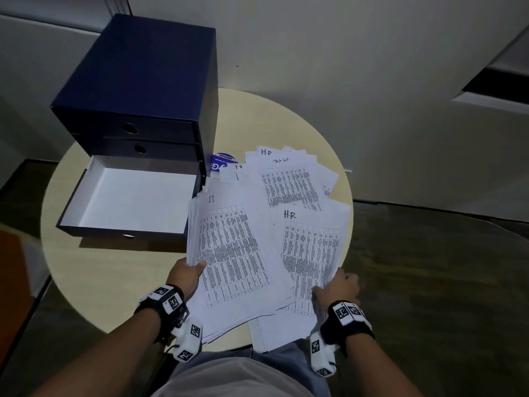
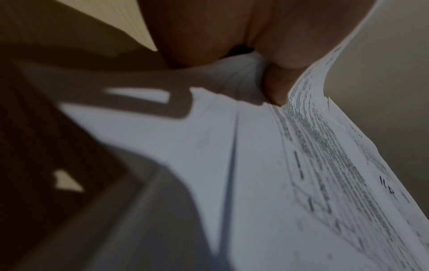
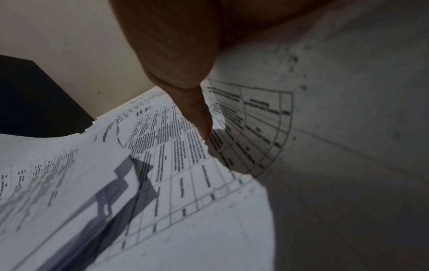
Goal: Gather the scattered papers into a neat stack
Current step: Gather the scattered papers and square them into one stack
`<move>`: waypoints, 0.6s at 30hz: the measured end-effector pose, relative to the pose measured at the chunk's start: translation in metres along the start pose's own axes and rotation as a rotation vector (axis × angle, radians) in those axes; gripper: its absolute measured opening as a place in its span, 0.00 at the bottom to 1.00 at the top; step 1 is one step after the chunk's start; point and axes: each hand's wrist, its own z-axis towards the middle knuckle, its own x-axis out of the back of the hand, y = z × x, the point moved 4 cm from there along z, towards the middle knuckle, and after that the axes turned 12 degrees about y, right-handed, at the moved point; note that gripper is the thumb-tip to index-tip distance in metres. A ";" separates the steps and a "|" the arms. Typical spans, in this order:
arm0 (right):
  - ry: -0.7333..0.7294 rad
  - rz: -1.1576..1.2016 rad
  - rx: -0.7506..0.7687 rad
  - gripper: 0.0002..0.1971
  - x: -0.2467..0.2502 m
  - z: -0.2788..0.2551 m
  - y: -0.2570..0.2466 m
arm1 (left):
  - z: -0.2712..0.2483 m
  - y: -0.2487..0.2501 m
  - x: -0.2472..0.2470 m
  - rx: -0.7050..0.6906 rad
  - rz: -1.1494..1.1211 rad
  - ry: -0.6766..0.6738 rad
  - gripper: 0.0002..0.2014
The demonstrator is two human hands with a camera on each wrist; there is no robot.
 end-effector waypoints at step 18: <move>-0.186 0.579 -0.133 0.15 0.007 0.027 0.015 | -0.002 0.002 0.000 -0.019 -0.002 0.008 0.13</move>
